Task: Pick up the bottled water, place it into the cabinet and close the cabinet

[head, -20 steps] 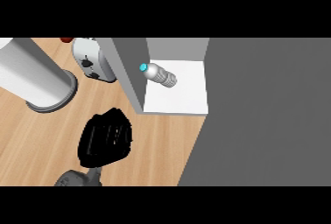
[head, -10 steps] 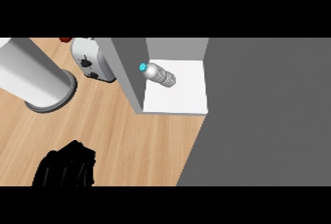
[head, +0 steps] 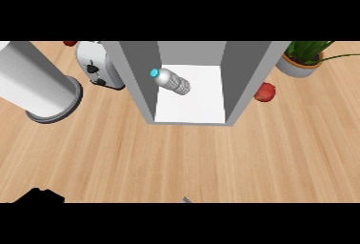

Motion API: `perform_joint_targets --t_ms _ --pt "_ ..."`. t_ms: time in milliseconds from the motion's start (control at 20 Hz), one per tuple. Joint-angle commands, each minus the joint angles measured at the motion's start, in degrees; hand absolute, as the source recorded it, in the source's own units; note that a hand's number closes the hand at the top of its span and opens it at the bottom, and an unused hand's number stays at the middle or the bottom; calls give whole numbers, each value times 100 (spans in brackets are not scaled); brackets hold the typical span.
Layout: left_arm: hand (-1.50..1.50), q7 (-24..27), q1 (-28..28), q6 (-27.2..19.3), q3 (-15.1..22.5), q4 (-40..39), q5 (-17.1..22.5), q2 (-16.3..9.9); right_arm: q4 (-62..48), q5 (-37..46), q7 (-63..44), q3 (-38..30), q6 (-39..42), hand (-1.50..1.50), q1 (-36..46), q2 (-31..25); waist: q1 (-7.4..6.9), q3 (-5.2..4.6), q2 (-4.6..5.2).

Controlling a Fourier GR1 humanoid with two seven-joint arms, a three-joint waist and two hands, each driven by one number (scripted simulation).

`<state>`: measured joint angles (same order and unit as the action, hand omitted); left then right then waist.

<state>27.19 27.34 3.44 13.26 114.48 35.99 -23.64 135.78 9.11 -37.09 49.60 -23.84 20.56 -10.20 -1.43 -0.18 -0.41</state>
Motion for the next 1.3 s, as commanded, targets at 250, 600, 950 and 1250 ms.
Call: perform_joint_targets --t_ms 250,600,950,1250 --pt "150 106 1026 665 -617 570 382 -376 -1630 -780 -138 -1389 -30 150 1601 999 -23 15 45" --pt "150 333 1449 1563 -1429 201 961 -600 -3133 -1345 404 -2584 621 150 2415 1016 -53 13 50" --pt "150 217 1477 1901 -1960 6 1335 -625 -4606 -1733 984 -3418 1275 150 3035 1020 -42 12 57" --pt "150 65 1419 1931 -1921 51 1173 -486 -6073 -1980 1794 -3789 1795 150 3294 937 -55 16 82"
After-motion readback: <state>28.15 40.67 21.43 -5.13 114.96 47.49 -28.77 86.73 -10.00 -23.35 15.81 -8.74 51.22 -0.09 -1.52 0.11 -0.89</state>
